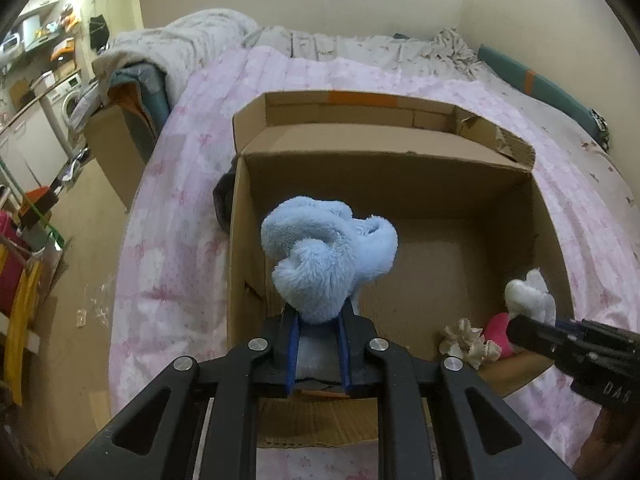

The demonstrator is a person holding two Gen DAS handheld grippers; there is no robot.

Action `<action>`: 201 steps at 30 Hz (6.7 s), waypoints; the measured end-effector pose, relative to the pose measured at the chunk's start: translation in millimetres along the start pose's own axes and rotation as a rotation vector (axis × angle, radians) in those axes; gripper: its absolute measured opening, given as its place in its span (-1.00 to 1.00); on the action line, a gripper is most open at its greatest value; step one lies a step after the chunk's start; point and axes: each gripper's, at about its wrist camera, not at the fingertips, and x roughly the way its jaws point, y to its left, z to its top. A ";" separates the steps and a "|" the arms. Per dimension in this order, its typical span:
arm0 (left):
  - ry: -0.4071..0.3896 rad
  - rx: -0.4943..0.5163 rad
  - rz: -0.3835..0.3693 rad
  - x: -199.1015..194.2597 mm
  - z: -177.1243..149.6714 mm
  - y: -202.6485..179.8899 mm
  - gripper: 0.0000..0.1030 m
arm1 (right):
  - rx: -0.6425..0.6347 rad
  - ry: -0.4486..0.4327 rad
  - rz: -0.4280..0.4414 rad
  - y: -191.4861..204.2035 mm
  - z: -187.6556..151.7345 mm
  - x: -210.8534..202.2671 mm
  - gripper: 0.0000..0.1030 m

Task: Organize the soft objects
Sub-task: 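Carry the blue slipper with the left gripper and white sock with the right over the box, then open both grippers to drop the slipper and sock into the box, then move both grippers back to the scrunchie and plastic packet on the bed, then grasp the lace-trimmed scrunchie with the right gripper while the left grasps the clear packet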

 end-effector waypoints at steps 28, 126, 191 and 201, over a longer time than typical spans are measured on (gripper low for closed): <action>-0.046 0.004 -0.017 -5.9 -3.5 -1.5 0.21 | -0.005 0.044 -0.049 5.9 -1.7 16.5 -0.49; 0.163 -0.161 0.033 -45.7 -115.3 54.5 0.30 | -0.143 0.410 -0.151 56.8 -141.8 61.3 0.14; 0.374 0.000 -0.094 21.7 -125.6 5.5 -0.76 | 0.108 0.172 -0.181 0.2 -104.1 -17.6 -0.59; 0.313 -0.033 -0.027 2.7 -128.1 13.3 -0.76 | 0.092 0.174 -0.168 3.6 -105.1 -18.2 -0.59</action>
